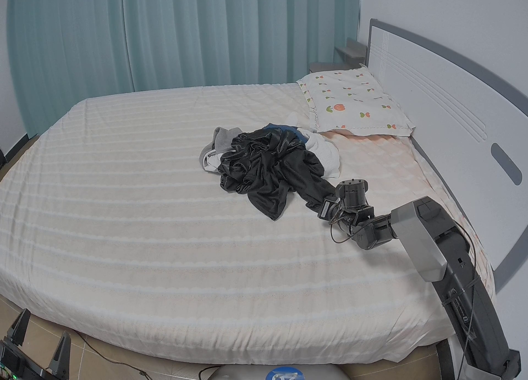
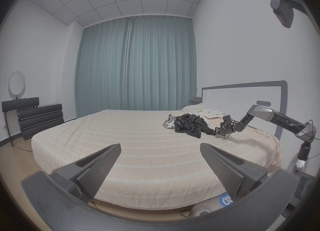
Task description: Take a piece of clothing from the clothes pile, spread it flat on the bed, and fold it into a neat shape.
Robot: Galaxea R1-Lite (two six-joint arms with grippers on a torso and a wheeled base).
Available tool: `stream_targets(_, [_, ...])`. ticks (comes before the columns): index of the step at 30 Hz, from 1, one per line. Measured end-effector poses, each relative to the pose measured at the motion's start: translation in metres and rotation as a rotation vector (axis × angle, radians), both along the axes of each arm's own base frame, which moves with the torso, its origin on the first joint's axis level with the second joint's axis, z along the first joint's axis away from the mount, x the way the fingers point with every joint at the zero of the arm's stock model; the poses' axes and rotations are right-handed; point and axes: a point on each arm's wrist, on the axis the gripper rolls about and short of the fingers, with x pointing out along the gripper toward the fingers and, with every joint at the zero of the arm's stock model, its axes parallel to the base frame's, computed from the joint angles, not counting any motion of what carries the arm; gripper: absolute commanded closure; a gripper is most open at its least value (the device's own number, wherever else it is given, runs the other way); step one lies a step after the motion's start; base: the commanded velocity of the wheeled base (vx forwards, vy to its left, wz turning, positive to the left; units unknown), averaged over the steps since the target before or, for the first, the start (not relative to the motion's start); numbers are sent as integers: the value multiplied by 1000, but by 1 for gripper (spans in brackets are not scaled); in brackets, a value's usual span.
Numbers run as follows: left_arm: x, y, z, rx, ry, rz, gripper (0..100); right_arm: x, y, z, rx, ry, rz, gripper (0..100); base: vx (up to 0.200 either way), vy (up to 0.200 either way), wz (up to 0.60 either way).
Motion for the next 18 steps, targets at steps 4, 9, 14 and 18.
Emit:
stream_targets(4, [0,0,0,0,0,0,0,-9,0,6,6,-8,9,100,0,0,0])
stream_targets(9, [0,0,0,0,0,0,0,-35,0,11,9,23,51,100,0,0,0])
stream_targets(14, [0,0,0,0,0,0,0,-68,-3,25,24,28,100,100,0,0,0])
stream_targets(18, [0,0,0,0,0,0,0,-100,-8,43,43,28,152,100,0,0,0])
